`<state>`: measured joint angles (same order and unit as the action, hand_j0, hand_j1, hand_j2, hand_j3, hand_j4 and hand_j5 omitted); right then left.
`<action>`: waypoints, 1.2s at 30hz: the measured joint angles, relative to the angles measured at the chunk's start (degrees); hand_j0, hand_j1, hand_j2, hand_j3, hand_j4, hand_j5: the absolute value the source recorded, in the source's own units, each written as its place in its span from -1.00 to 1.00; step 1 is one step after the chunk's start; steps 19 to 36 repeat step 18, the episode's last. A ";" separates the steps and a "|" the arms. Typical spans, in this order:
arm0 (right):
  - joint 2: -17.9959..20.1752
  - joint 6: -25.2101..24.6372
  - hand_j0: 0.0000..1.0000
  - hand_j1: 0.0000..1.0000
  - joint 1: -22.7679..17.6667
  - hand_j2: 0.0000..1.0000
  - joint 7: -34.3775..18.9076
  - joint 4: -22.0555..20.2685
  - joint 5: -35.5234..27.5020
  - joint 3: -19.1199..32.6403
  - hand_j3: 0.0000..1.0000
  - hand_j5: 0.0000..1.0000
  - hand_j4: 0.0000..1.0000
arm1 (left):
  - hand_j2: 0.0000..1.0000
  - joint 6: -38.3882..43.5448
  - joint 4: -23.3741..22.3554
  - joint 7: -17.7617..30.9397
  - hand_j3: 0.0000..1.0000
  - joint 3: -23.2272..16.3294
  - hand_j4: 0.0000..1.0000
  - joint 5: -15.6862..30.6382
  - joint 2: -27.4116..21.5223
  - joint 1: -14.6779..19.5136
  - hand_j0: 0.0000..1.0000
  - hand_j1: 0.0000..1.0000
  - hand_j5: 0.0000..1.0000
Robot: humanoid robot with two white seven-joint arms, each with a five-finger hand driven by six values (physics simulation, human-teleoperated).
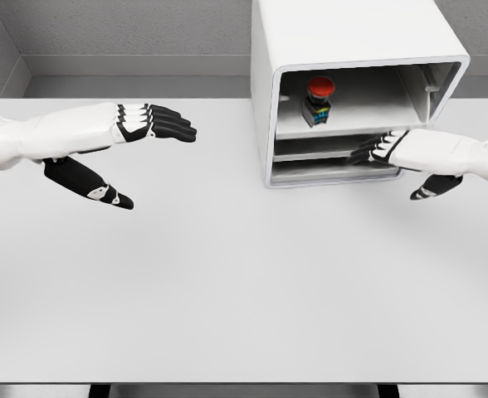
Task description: Slide open multi-storey tabletop storage cabinets and put open load switch and slide close multi-storey tabletop storage cabinets
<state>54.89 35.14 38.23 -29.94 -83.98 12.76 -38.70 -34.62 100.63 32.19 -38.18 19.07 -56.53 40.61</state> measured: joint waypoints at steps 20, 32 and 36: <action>4.64 0.00 1.00 1.00 -2.81 1.00 4.43 -5.76 0.30 -2.24 1.00 1.00 1.00 | 1.00 -0.02 0.39 0.00 1.00 -0.24 1.00 0.15 -3.41 -2.81 1.00 1.00 1.00; 4.64 0.00 1.00 1.00 -2.81 1.00 4.43 -5.76 0.30 -2.24 1.00 1.00 1.00 | 1.00 -0.02 0.39 0.00 1.00 -0.24 1.00 0.15 -3.41 -2.81 1.00 1.00 1.00; 4.64 0.00 1.00 1.00 -2.81 1.00 4.43 -5.76 0.30 -2.24 1.00 1.00 1.00 | 1.00 -0.02 0.39 0.00 1.00 -0.24 1.00 0.15 -3.41 -2.81 1.00 1.00 1.00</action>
